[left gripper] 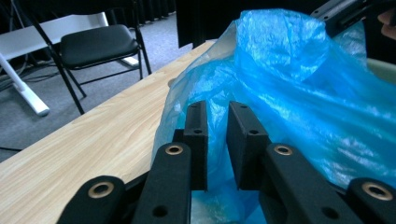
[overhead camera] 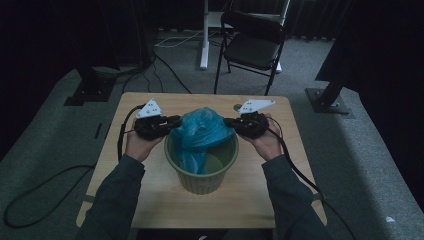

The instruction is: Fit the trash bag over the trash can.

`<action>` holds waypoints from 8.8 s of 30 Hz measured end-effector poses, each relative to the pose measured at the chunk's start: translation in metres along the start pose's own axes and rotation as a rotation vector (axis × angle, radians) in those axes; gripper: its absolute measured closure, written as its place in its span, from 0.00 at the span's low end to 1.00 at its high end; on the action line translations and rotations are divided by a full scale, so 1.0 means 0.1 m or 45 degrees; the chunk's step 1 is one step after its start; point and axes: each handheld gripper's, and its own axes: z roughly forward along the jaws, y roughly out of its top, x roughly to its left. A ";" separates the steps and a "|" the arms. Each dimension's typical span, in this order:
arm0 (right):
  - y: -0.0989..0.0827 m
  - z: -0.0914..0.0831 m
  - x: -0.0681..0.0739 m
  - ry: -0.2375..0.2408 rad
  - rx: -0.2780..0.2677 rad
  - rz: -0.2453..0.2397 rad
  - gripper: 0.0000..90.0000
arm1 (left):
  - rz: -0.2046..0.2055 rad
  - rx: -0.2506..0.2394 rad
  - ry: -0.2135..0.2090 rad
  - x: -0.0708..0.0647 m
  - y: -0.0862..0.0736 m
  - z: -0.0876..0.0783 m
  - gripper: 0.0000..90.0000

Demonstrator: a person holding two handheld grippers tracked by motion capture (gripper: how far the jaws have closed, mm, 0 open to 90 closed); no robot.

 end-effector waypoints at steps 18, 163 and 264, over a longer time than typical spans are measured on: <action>-0.01 0.00 0.06 0.010 -0.003 -0.060 1.00 | -0.037 -0.082 -0.049 -0.04 0.29 0.05 0.76; 0.21 0.19 0.04 -0.047 0.111 -0.048 1.00 | -0.047 0.089 0.002 -0.17 0.14 -0.08 0.99; 0.00 -0.04 -0.09 -0.025 0.039 0.078 0.77 | -0.266 0.020 0.126 0.18 -0.19 -0.35 0.70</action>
